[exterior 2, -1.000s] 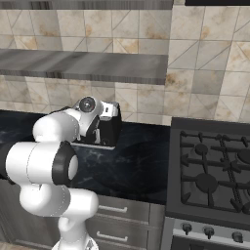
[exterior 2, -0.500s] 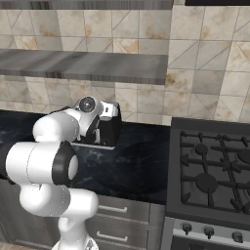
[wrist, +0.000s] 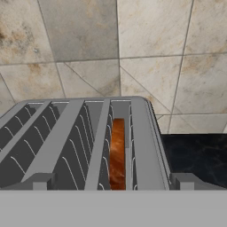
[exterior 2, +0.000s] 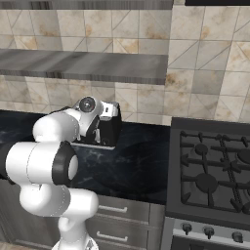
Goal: Start the toaster. Once the lever pops up, take the bread to the plate on the dining counter.
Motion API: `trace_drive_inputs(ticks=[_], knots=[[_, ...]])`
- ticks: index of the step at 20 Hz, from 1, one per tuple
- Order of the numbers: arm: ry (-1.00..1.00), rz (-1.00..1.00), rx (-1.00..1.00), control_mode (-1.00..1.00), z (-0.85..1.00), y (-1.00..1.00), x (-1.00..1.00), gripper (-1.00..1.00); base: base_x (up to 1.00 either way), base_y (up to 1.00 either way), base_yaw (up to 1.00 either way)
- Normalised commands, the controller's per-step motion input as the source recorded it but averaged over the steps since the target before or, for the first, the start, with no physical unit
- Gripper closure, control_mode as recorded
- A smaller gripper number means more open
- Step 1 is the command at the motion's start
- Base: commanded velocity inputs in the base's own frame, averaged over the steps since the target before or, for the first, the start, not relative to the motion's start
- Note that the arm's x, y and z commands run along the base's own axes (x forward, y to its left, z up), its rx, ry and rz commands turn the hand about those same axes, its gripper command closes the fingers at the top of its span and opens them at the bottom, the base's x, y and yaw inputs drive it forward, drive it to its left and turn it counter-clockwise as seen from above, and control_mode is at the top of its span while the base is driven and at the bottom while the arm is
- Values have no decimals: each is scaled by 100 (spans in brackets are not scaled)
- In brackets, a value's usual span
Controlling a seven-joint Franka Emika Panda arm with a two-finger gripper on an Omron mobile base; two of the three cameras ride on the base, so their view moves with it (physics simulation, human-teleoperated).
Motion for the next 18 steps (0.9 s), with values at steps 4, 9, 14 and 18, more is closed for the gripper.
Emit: trace_drive_inputs(ticks=[4, 9, 14, 18], knots=[[0, 0, 0, -100, 0, 0, 0, -100, 0, 0, 0], [0, 0, 0, -100, 0, 0, 0, -100, 0, 0, 0], [0, 0, 0, -100, 0, 0, 0, -100, 0, 0, 0], [0, 0, 0, -100, 0, 0, 0, -100, 0, 0, 0]])
